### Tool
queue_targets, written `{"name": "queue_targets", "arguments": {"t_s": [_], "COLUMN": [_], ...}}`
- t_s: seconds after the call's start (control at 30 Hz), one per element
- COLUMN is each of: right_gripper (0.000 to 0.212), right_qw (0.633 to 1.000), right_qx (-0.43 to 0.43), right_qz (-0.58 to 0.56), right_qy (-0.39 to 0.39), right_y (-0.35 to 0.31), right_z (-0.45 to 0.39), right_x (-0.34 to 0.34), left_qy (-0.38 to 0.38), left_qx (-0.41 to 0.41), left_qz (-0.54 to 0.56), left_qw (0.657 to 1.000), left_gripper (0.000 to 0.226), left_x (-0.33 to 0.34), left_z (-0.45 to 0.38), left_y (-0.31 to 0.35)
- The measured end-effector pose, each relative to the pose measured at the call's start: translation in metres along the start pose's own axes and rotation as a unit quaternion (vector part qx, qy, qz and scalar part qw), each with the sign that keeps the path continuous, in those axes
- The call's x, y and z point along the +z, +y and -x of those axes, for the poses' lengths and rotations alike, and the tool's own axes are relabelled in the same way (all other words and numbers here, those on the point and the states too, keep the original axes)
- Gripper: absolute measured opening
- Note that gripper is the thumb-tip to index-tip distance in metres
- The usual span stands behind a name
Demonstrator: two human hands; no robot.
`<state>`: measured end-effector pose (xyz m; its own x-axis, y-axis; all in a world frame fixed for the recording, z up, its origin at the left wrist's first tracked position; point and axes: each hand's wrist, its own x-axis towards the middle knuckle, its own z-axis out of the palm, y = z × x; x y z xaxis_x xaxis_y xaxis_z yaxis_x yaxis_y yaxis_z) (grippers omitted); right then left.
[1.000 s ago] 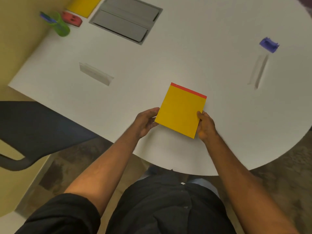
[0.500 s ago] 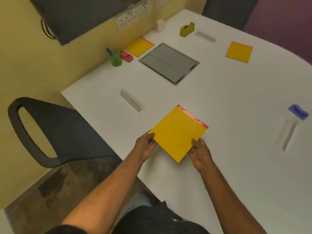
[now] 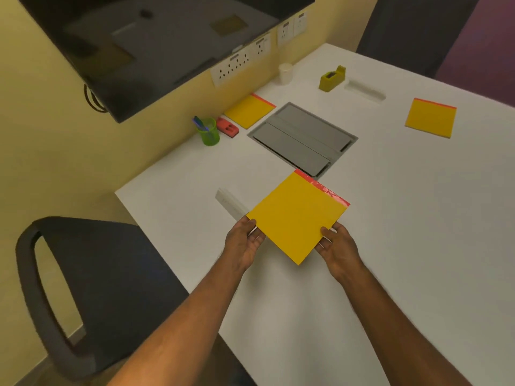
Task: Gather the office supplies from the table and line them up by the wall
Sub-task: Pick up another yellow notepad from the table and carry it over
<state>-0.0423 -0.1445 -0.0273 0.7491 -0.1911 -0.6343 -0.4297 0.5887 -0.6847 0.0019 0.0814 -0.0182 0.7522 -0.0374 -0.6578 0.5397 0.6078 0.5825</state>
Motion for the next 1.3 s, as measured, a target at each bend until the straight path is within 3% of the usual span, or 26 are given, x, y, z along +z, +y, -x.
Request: {"name": "queue_targets", "arguments": {"t_s": [0.57, 0.73, 1.3], "right_gripper": [0.037, 0.045, 0.039], "right_qw": [0.988, 0.988, 0.988], "right_qx": [-0.046, -0.055, -0.073], "right_qz": [0.138, 0.134, 0.122], "right_qy": [0.049, 0.059, 0.062], "right_y": [-0.08, -0.11, -0.155], "right_z": [-0.234, -0.299, -0.493], "right_x": [0.183, 0.225, 0.313], "left_qy": [-0.006, 0.028, 0.1], "left_qx": [0.011, 0.016, 0.066], "left_qz": [-0.098, -0.086, -0.064], "left_qw": [0.995, 0.996, 0.991], "left_gripper": [0.026, 0.037, 0.038], "left_x": [0.06, 0.084, 0.148], "left_z": [-0.266, -0.331, -0.498], "left_y": [0.182, 0.21, 0.265]}}
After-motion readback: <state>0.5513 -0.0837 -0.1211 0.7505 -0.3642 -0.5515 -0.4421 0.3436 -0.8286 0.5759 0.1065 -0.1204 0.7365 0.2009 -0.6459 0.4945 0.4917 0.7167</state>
